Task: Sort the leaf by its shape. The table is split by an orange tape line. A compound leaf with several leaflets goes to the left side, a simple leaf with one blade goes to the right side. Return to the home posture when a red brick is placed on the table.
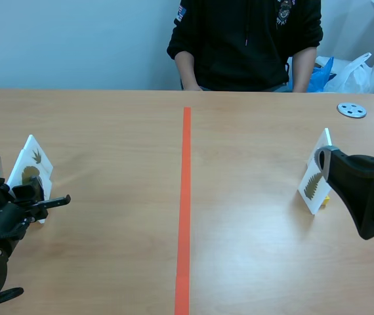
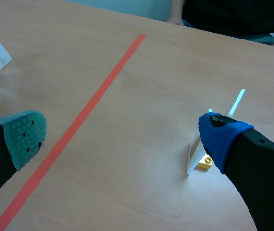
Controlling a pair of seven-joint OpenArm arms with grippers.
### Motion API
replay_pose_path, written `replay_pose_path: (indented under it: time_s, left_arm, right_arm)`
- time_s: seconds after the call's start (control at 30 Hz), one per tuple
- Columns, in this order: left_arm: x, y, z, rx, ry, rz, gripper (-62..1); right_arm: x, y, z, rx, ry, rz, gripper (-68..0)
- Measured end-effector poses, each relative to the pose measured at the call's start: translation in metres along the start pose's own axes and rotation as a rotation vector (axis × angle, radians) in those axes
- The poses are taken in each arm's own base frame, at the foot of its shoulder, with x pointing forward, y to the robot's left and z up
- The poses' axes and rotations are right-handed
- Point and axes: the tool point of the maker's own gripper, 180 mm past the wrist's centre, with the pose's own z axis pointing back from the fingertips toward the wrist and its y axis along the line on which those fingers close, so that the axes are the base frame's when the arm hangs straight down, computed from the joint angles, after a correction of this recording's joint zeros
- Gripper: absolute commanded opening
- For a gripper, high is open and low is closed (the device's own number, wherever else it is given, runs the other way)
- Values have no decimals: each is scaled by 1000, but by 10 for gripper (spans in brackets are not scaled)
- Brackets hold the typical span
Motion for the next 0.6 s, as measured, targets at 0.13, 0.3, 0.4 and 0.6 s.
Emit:
replay_pose_path:
  time_s: [0.13, 0.3, 0.4, 0.6]
  left_arm:
    - [0, 0, 0, 0, 2, 0, -472]
    - [-2, 0, 0, -1, 12, 0, -359]
    - [-1, 3, 0, 1, 10, -9, -316]
    - [21, 15, -4, -10, -31, -58, -306]
  right_arm:
    - [0, 0, 0, 0, 0, 0, 4]
    - [0, 0, 0, 0, 0, 0, 4]
    - [0, 0, 0, 0, 0, 0, 4]
    - [0, 0, 0, 0, 0, 0, 4]
